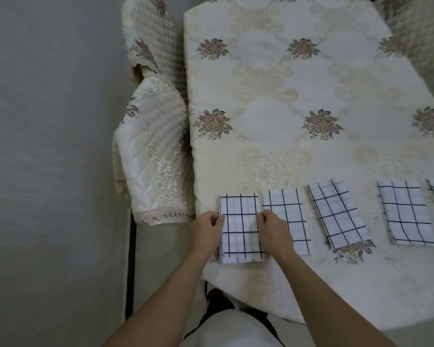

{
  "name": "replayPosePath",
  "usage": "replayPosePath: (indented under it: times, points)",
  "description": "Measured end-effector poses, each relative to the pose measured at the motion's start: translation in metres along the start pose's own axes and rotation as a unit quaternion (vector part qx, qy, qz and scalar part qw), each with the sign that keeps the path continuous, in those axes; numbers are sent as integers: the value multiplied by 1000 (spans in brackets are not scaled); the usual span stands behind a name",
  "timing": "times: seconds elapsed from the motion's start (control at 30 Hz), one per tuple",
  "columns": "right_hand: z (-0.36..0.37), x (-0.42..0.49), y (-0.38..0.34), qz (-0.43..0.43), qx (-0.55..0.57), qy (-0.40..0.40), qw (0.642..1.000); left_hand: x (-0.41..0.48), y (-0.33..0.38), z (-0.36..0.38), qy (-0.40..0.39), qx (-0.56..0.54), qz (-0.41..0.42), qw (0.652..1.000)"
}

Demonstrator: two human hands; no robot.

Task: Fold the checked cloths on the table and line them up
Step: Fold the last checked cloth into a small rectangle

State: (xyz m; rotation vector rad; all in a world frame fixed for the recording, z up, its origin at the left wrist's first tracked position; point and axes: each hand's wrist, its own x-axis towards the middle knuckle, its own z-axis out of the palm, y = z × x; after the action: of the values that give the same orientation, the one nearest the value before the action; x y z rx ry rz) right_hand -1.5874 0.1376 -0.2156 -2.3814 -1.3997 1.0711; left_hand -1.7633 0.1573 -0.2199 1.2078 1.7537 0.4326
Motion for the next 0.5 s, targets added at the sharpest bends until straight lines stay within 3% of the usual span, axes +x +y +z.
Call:
replayPosePath:
  times: [0.5]
  points:
    - [-4,4,-4,-31,-83,12,996,1,8,-4,69,89,28,993]
